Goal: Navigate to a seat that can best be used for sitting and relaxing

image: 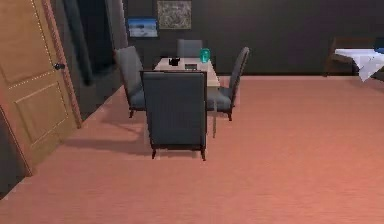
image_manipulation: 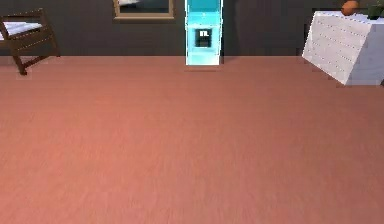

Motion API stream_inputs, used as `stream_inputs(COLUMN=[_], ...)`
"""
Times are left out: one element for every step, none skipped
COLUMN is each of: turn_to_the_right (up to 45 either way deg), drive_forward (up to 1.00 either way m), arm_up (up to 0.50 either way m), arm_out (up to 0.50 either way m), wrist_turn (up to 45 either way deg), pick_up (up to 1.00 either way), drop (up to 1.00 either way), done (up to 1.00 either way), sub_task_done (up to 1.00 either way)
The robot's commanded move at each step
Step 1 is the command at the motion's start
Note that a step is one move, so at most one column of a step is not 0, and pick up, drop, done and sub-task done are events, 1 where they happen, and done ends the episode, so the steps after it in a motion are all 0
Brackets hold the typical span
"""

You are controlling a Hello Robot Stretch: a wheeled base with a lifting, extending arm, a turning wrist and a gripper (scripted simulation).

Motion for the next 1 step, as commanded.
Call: stream_inputs(turn_to_the_right=[0.0], drive_forward=[0.95], arm_up=[0.00], arm_out=[0.00], wrist_turn=[0.0], pick_up=[0.00], drop=[0.00], done=[0.00], sub_task_done=[0.00])
